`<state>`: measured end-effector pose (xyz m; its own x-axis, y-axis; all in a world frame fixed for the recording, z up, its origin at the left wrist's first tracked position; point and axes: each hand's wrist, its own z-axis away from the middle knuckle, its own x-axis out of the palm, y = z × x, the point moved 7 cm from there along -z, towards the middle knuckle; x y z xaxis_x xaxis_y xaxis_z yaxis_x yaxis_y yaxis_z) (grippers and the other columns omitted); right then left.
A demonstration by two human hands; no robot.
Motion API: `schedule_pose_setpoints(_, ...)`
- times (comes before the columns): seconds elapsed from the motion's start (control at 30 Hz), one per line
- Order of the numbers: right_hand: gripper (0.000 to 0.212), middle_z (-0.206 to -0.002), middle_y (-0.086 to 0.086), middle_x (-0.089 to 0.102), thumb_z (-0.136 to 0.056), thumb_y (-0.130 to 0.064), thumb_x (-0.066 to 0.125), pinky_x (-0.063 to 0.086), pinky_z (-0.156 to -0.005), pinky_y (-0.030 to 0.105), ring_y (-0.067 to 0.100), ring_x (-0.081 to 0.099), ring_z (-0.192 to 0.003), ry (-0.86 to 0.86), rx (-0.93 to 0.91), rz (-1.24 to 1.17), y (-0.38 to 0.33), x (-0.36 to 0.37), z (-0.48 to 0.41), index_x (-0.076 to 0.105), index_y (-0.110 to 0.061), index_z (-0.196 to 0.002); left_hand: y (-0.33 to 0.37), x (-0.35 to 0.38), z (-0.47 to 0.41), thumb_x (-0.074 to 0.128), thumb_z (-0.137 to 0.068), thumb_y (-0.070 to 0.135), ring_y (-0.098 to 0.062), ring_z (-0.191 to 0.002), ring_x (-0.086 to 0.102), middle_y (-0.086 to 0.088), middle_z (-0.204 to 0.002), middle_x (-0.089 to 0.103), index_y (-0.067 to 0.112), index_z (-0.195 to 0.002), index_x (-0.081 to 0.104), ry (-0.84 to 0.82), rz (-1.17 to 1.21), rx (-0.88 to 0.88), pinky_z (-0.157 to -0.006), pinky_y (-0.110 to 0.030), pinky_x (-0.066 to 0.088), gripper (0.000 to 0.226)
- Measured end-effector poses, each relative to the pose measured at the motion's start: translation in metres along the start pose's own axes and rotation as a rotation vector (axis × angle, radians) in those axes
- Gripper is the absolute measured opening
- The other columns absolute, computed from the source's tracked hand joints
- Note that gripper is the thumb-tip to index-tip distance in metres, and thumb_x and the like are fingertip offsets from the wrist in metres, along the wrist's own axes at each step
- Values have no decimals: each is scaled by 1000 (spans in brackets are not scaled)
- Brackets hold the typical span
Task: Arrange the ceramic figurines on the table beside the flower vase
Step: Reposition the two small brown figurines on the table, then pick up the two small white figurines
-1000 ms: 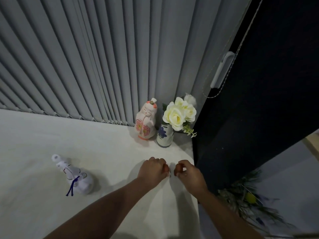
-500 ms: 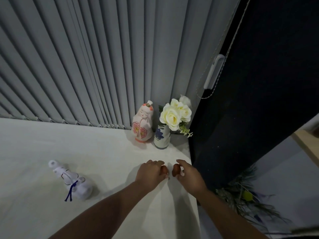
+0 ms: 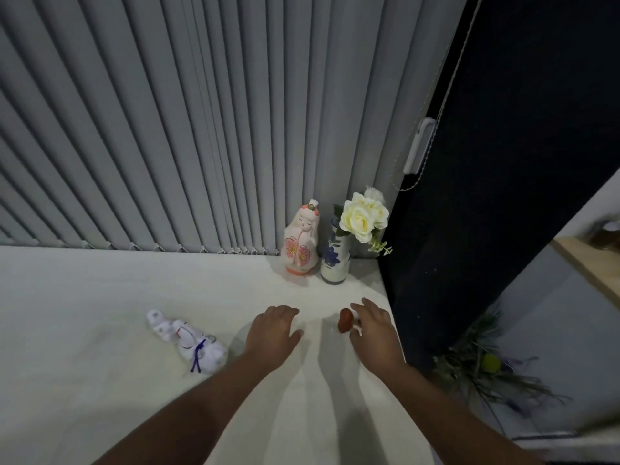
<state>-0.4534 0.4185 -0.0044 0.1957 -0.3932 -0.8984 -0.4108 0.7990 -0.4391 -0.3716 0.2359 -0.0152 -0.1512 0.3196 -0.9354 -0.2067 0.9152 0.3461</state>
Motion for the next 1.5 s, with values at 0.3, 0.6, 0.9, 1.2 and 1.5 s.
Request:
schedule_pose_setpoints(0.3, 50, -154, 0, 29, -91, -23, 53, 27, -112, 31, 21, 28, -138, -48, -79, -129, -132, 47, 34, 40, -25, -140, -132, -82, 48, 38, -81, 48, -28, -102, 65, -7, -109, 71, 15, -107, 68, 154, -52, -59, -87, -40, 52, 51)
schedule_pose_setpoints(0.6, 57, -154, -4, 30, -85, -42, 62, 29, -110, 32, 19, 29, -137, -190, -94, -222, -240, 113, 41, 42, -30, -137, -235, -113, 68, 28, -80, 39, -31, -106, 62, -9, -111, 70, 13, -110, 66, 129, 5, -124, -88, -42, 51, 55)
schedule_pose_setpoints(0.9, 31, -115, -4, 63, -84, -36, 61, 47, -82, 35, 24, 55, -102, 3, 29, -161, -272, 155, 33, 57, -25, -113, -275, -89, 66, 59, -87, 20, -24, -127, 44, -2, -139, 48, 19, -134, 46, -112, 106, -96, -104, -35, 40, 49)
schedule_pose_setpoints(1.2, 29, -105, -5, 69, -83, -35, 60, 44, -82, 38, 25, 54, -102, 117, 111, -120, -269, 166, 28, 60, -28, -112, -284, -76, 50, 57, -84, 9, -26, -109, 58, -6, -124, 53, 20, -125, 53, -143, 176, -52, -90, -36, 50, 44)
schedule_pose_setpoints(1.5, 22, -104, -9, 69, -86, -34, 59, 43, -78, 34, 24, 55, -97, 31, 6, -119, -243, 149, 7, 59, -32, -108, -270, -69, 12, 55, -78, 20, -24, -98, 60, -5, -110, 61, 21, -117, 57, -197, 290, 3, -88, -36, 49, 39)
